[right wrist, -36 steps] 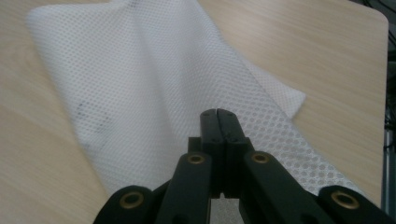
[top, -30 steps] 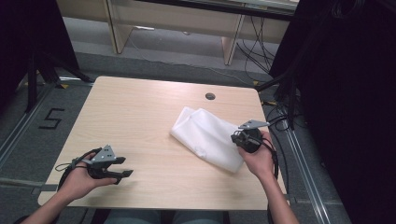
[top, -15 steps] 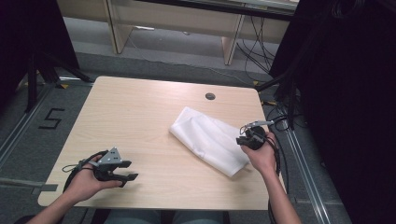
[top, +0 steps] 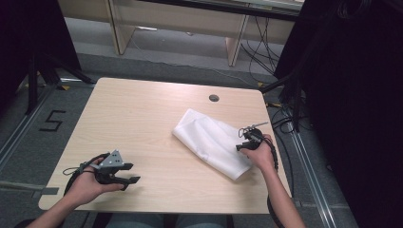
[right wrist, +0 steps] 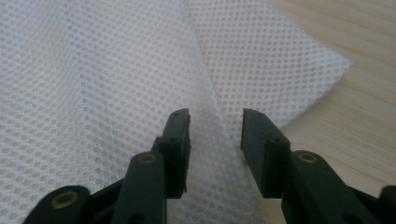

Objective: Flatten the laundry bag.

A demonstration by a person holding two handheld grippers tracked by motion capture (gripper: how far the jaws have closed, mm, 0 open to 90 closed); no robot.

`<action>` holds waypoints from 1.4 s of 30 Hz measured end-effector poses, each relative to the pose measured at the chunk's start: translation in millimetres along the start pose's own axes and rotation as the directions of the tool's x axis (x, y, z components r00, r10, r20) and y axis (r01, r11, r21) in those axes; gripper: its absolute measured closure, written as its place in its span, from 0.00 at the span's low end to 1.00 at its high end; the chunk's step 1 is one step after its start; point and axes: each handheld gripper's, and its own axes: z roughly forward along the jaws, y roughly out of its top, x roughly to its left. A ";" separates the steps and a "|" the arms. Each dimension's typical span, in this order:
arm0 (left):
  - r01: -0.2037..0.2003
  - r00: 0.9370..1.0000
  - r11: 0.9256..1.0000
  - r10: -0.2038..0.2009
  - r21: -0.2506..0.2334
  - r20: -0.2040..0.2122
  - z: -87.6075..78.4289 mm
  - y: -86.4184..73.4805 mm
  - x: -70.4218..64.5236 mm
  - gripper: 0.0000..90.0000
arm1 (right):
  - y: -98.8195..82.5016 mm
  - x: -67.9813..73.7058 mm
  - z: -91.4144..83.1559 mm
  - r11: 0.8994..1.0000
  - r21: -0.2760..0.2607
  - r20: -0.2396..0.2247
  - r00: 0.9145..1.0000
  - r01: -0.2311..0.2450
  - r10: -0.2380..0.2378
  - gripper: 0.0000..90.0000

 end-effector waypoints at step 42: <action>-0.011 1.000 1.000 0.011 0.000 0.005 0.2 0.2 -0.6 0.46 | 0.6 76.2 -91.7 0.921 -0.218 0.017 0.944 0.324 -0.328 1.00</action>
